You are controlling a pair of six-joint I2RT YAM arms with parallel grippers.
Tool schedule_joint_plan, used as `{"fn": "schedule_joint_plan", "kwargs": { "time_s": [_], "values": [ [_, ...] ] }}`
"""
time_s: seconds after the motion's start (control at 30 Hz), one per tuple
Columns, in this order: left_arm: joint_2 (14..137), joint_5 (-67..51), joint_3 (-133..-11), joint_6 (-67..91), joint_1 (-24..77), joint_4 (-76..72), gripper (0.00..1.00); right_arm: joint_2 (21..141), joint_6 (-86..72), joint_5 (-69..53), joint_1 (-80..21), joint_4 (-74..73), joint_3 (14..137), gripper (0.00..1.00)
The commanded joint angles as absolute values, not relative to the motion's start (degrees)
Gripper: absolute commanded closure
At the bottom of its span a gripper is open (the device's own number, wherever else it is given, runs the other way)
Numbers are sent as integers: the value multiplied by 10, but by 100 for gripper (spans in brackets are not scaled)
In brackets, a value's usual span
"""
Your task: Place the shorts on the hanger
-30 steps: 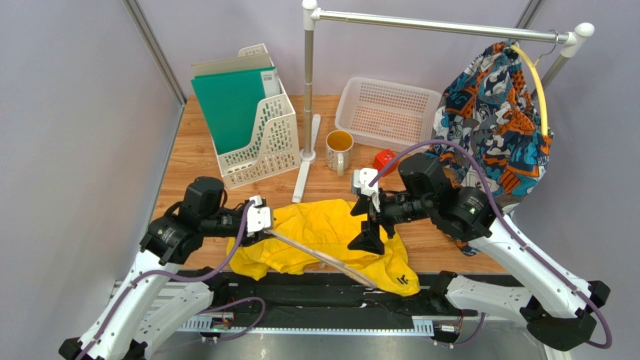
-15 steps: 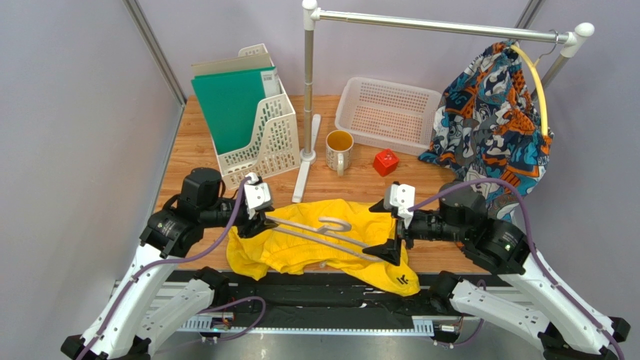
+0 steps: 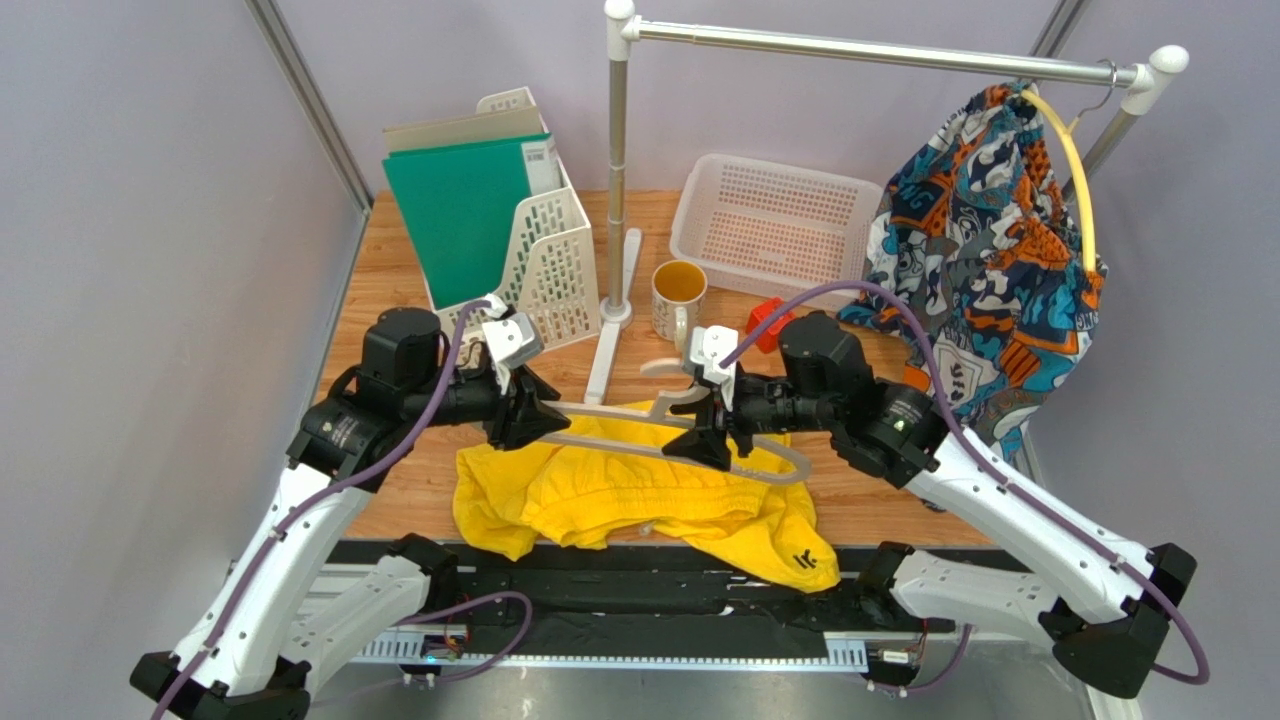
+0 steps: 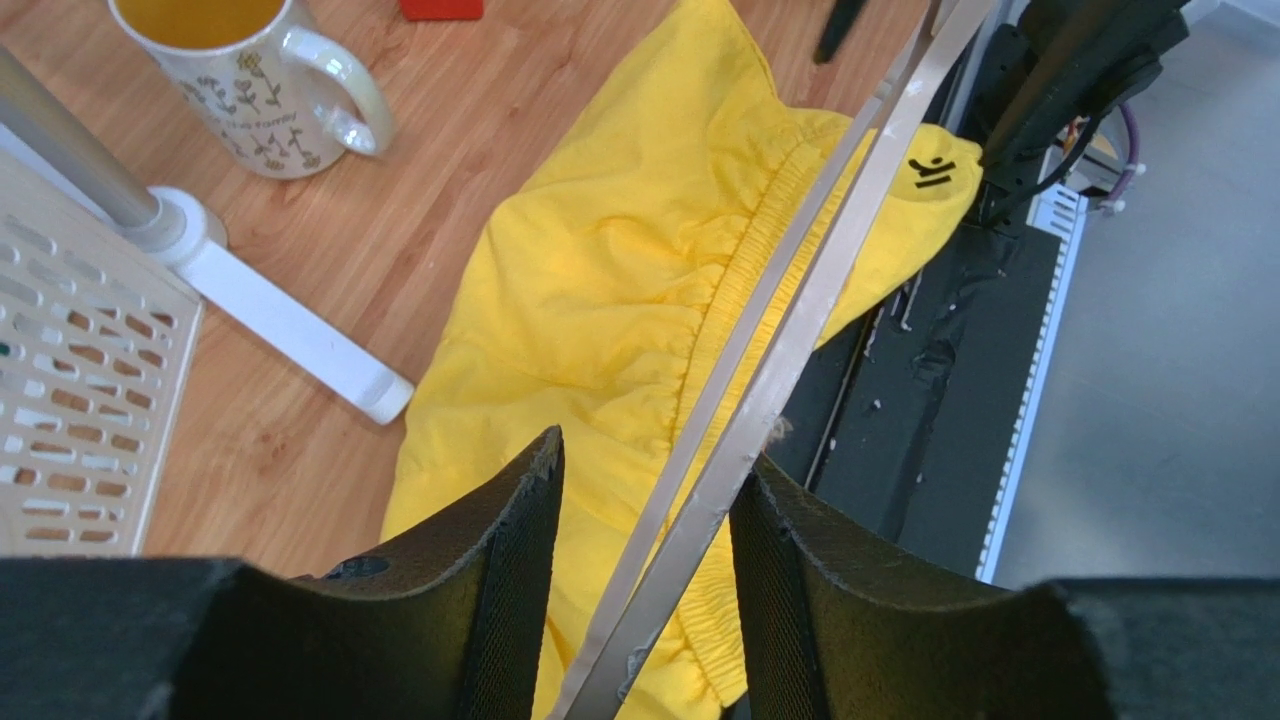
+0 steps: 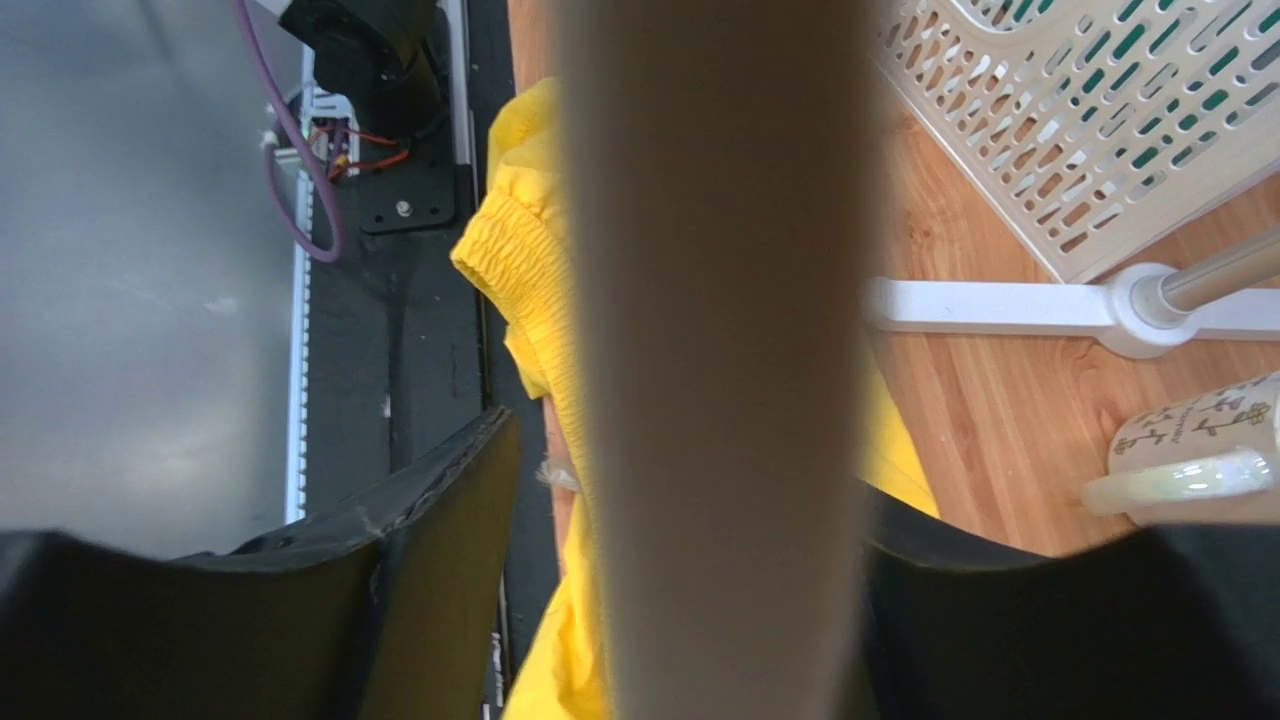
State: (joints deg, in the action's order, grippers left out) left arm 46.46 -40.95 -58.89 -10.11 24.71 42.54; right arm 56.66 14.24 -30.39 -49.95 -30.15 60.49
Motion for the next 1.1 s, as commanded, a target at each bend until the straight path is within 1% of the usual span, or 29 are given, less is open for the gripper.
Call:
{"fn": "schedule_joint_plan", "kwargs": {
  "time_s": [0.0,0.1,0.13,0.17,0.2,0.23,0.27,0.3,0.33,0.37,0.5,0.53,0.6,0.67,0.73,0.77,0.8,0.83,0.9,0.97,1.07],
  "values": [
    [461,-434,-604,-52,244,389,100,577,148,-321,-507,-242,644,66],
    [461,-437,-603,-49,244,392,100,584,151,-306,-506,-250,651,100],
    [461,-439,-603,-54,243,402,95,581,154,-298,-506,-253,651,100],
    [461,-444,-604,-68,242,408,85,577,163,-285,-506,-264,650,100],
    [461,-458,-609,-75,239,417,72,562,169,-279,-506,-272,648,100],
    [460,-468,-612,-87,234,436,41,555,175,-276,-505,-281,643,100],
    [455,-475,-618,-132,228,451,27,543,181,-274,-505,-309,640,100],
    [451,-473,-627,-159,227,467,19,532,196,-275,-504,-327,636,100],
    [437,-469,-629,-181,226,492,13,505,208,-279,-504,-346,628,100],
    [431,-468,-634,-235,222,508,12,490,229,-279,-504,-383,620,100],
    [409,-461,-634,-368,222,591,11,404,292,-271,-504,-474,589,100],
    [410,-461,-632,-396,222,630,12,376,327,-271,-504,-492,586,100],
    [412,-454,-620,-459,231,659,14,353,370,-284,-505,-556,586,100],
    [415,-433,-587,-511,263,686,16,334,421,-303,-505,-621,591,100],
    [413,-384,-560,-519,338,675,18,327,455,-315,-505,-656,592,100],
    [415,-353,-536,-497,364,663,18,325,464,-328,-505,-681,593,100],
    [417,-343,-529,-483,388,648,20,328,473,-332,-505,-691,594,100],
    [424,-331,-521,-473,435,619,21,329,492,-336,-505,-710,594,100],
    [431,-309,-505,-455,472,584,22,331,518,-338,-506,-728,590,100],
    [444,-295,-488,-461,479,567,24,328,552,-329,-505,-749,583,100],
    [459,-281,-468,-493,497,556,26,316,541,-315,-505,-730,568,100]
  ]
}}
